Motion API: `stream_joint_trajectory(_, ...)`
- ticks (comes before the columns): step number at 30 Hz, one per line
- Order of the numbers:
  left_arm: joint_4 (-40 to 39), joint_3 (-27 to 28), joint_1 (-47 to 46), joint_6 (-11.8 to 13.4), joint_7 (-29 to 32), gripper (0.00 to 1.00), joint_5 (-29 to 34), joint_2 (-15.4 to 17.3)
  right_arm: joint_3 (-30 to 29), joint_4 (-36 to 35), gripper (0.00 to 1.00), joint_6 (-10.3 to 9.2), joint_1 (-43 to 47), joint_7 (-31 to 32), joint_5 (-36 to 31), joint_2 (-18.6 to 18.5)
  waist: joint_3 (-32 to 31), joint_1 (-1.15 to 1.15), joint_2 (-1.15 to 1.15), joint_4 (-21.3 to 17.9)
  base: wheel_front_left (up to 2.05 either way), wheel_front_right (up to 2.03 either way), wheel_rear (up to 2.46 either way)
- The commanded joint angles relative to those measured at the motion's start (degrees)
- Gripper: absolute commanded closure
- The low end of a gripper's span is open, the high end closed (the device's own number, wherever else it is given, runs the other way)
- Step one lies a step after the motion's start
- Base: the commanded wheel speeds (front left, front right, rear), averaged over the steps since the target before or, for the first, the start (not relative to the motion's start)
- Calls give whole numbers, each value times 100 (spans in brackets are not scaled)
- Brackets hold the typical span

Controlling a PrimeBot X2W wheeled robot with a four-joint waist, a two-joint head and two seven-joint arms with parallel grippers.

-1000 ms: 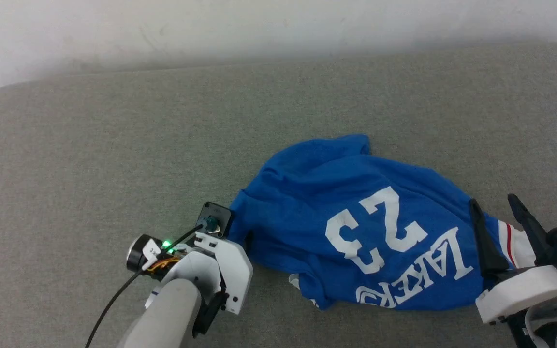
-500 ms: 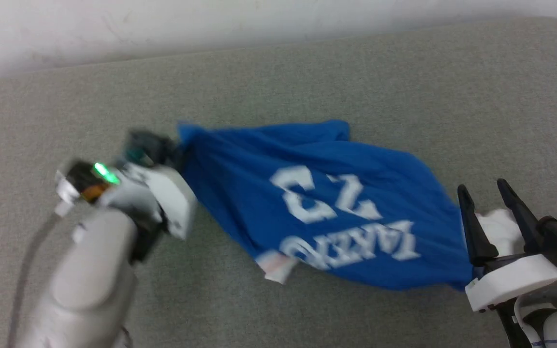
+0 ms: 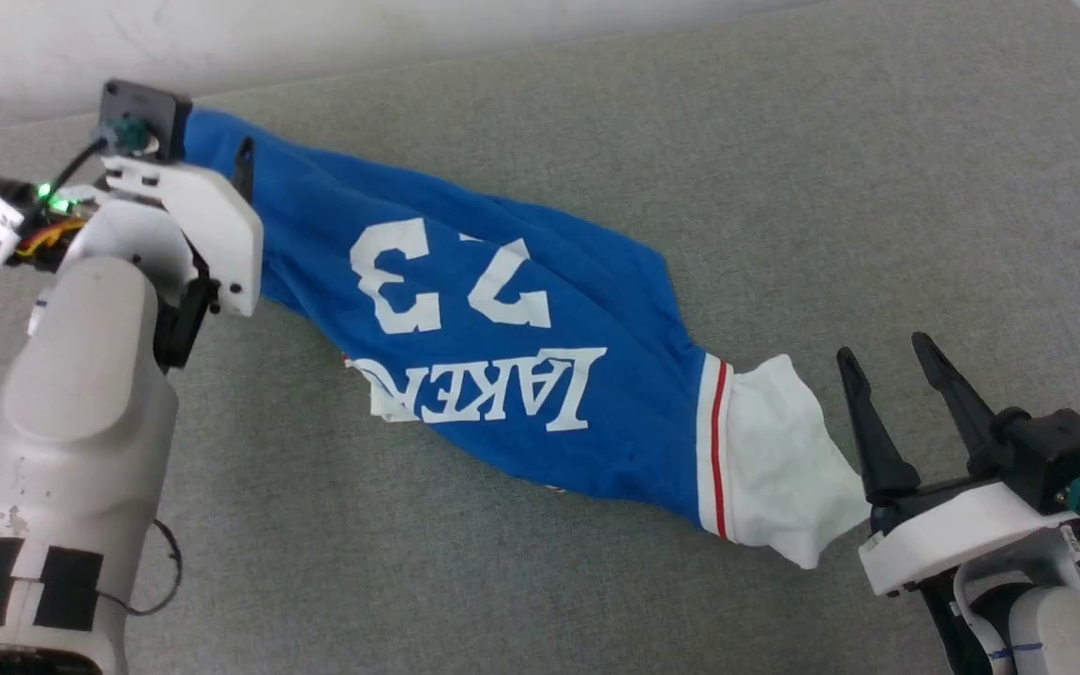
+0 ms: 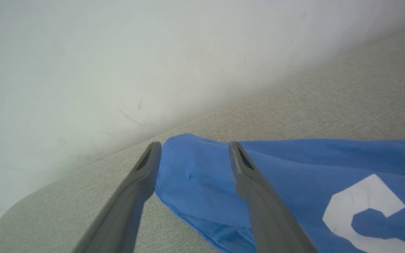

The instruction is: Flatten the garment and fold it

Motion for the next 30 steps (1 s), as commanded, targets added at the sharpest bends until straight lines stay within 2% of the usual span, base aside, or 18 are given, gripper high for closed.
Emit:
stream_joint_trajectory(1,201,-34,-73,72,-222,0,62,-37,3,46,0,-5,-76,-64,2,33,30,-1,0,-34,0,0,0)
stream_joint_trajectory(7,545,-15,-32,221,-1347,0,15,-215,-34,129,0,-5,-10,-58,-34,27,-266,-1,0,195,0,0,0)
stream_joint_trajectory(12,513,-6,265,109,-1754,0,-204,-445,-130,122,0,-5,110,27,-64,8,-587,-1,0,460,0,0,0)
stream_joint_trajectory(14,492,16,510,-21,-1516,0,-421,-591,-175,108,0,-5,179,73,-78,18,-702,-1,0,552,0,0,0)
stream_joint_trajectory(17,394,-69,956,-241,-745,0,-755,-793,-231,60,0,-5,286,138,-98,39,-810,-1,0,665,0,0,0)
stream_joint_trajectory(21,-107,-334,1637,-379,309,0,-1088,-937,-275,-13,0,-5,375,203,-113,62,-838,-1,0,755,0,0,0)
stream_joint_trajectory(25,-930,-576,2260,-395,951,0,-1226,-966,-334,-89,0,-5,393,230,-103,73,-696,-1,0,791,0,0,0)
stream_joint_trajectory(30,-1582,-675,2567,-175,1273,0,-1128,-886,-318,-134,0,-5,351,244,-95,82,-469,-1,0,774,0,0,0)
